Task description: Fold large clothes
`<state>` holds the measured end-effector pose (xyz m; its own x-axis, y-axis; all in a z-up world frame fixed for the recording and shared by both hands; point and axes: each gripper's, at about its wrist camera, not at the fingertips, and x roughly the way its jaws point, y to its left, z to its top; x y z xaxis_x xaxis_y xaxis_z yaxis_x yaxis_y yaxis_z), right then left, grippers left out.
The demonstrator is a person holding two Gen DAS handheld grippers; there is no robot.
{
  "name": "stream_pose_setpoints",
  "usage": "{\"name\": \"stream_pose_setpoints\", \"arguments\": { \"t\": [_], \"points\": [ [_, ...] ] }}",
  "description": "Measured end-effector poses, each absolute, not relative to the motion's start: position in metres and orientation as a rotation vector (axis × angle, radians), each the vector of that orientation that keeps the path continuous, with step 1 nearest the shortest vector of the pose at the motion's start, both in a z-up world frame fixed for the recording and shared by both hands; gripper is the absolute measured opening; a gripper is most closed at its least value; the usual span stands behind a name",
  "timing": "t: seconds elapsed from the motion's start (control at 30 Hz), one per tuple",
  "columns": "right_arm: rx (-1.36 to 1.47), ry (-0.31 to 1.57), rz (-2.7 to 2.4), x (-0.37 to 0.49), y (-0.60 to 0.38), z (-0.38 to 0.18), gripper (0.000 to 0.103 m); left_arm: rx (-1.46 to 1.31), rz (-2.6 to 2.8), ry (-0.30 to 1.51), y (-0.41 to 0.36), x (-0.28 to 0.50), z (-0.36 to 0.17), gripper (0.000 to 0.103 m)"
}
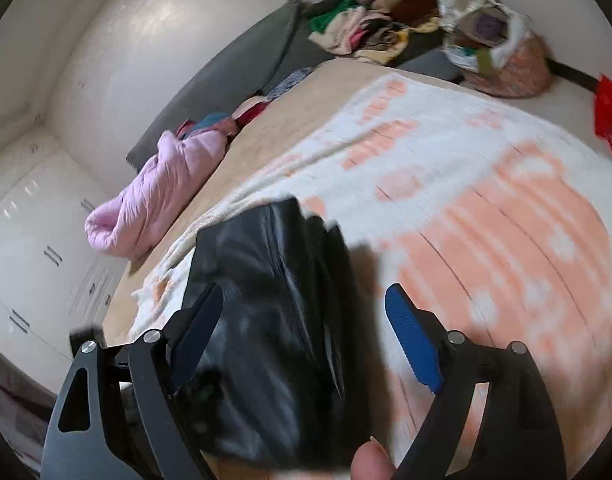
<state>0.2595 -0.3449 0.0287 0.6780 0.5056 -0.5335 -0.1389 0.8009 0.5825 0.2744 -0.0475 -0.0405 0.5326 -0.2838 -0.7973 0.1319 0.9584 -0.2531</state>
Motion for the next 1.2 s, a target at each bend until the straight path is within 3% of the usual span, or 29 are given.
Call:
{"name": "stream_pose_setpoints", "arguments": {
  "t": [0.27,0.33,0.37,0.43,0.5,0.63,0.73,0.97,1.2],
  "points": [
    [0.32,0.826,0.397,0.338,-0.289,0.027,0.08,-0.162,-0.24,0.96,-0.049,0.271,-0.039,0.085],
    [0.305,0.83,0.359,0.347,-0.284,0.022,0.071,-0.158,-0.241,0.957,-0.049,0.269,-0.039,0.085],
    [0.281,0.843,0.351,0.352,-0.28,0.017,0.067,-0.154,-0.243,0.954,-0.049,0.267,-0.039,0.085],
    [0.28,0.88,0.383,0.353,-0.28,0.007,0.046,-0.147,-0.245,0.951,-0.051,0.264,-0.039,0.085],
    [0.297,0.86,0.421,0.351,-0.284,0.009,0.014,-0.141,-0.245,0.946,-0.053,0.263,-0.037,0.085],
    [0.38,0.812,0.484,0.352,-0.299,0.013,0.011,-0.147,-0.262,0.929,-0.055,0.259,-0.035,0.085],
    [0.374,0.888,0.439,0.362,-0.301,-0.009,0.011,-0.104,-0.261,0.927,-0.062,0.255,-0.035,0.085],
    [0.323,0.956,0.383,0.369,-0.298,-0.038,0.017,-0.082,-0.264,0.92,-0.068,0.253,-0.037,0.085],
    [0.338,0.894,0.388,0.354,-0.305,-0.023,0.028,-0.1,-0.265,0.928,-0.064,0.251,-0.033,0.086]
  ]
}}
